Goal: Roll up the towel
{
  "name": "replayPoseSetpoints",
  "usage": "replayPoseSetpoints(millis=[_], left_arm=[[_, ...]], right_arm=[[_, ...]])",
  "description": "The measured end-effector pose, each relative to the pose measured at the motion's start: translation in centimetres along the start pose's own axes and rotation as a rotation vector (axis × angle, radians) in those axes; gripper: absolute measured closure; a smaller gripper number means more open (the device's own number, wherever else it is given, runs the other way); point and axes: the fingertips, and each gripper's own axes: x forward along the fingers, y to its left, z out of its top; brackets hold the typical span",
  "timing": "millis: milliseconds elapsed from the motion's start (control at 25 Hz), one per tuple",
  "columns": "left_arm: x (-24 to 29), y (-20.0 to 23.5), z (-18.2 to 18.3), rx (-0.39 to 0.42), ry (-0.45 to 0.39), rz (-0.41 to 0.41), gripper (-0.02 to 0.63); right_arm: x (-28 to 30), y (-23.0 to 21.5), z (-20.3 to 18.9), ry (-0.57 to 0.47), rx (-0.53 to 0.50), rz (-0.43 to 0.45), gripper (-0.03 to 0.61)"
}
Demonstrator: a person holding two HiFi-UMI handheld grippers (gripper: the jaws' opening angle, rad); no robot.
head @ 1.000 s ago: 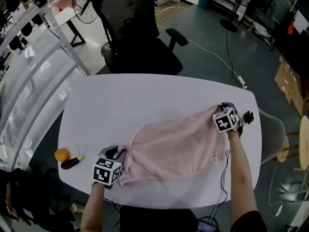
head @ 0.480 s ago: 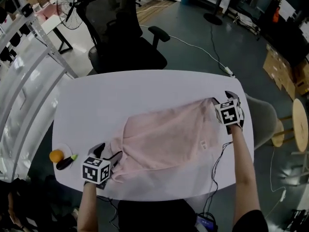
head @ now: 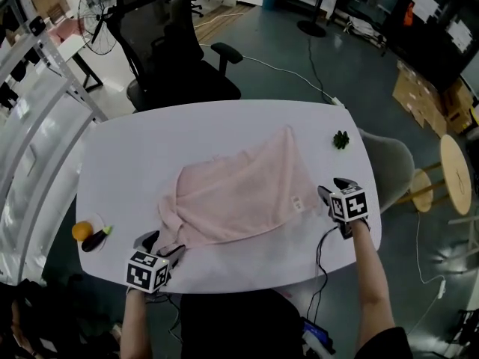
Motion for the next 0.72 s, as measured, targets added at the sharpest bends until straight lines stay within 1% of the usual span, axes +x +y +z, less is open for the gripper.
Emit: replayPoseSetpoints(millis=[120,200,280,320,360,400,440,480,520,560,640,720], left_arm=[[0.7,-1.1,-1.7,0.003,0.037,0.003,0.241],[1.4,-1.3,-2.5,-0.003,0.057,0.017,0.241],[2.1,-1.0,-3.0,-0.016,0.067,0.05,0.248],[2.4,-0.8,-3.2,-0.021,0.071,0.07,0.285],[2.8,-0.5,-3.4,-0.018,0.077,0.09,0.332],[3.3,-0.2,-3.6,-0.002,0.086,0.109,0.361],[3.6,0.1,-3.9,0.027,0.097,0.126,0.394],[3.9,0.3,-4.1,0.062,0.108,0.141,0.428],[4.0,0.3,-4.3,0.092,0.12,0.149,0.468],[4.1,0.1,-4.4,0.114,0.129,0.149,0.487],[4.0,-0.6,-4.0,0.135,0.136,0.127,0.534],[4.0,-1.7,-3.6,0.141,0.14,0.085,0.553]], right_arm=[[1.2,1.6,-3.2,0.035,0.096,0.029,0.322],[2.1,1.3,-4.8,0.055,0.155,0.011,0.329],[2.9,0.9,-5.9,0.067,0.227,0.0,0.359],[3.2,0.8,-6.2,0.066,0.263,0.001,0.367],[3.3,0.7,-6.3,0.063,0.288,0.004,0.39],[3.4,0.7,-6.4,0.063,0.302,0.013,0.407],[3.3,0.8,-6.4,0.065,0.306,0.028,0.464],[3.2,0.9,-6.3,0.067,0.308,0.041,0.506],[3.0,1.0,-6.2,0.066,0.309,0.049,0.525],[2.8,0.9,-6.1,0.064,0.308,0.05,0.552],[2.2,0.2,-6.1,0.063,0.307,0.044,0.554],[1.7,-0.8,-6.3,0.065,0.309,0.03,0.557]])
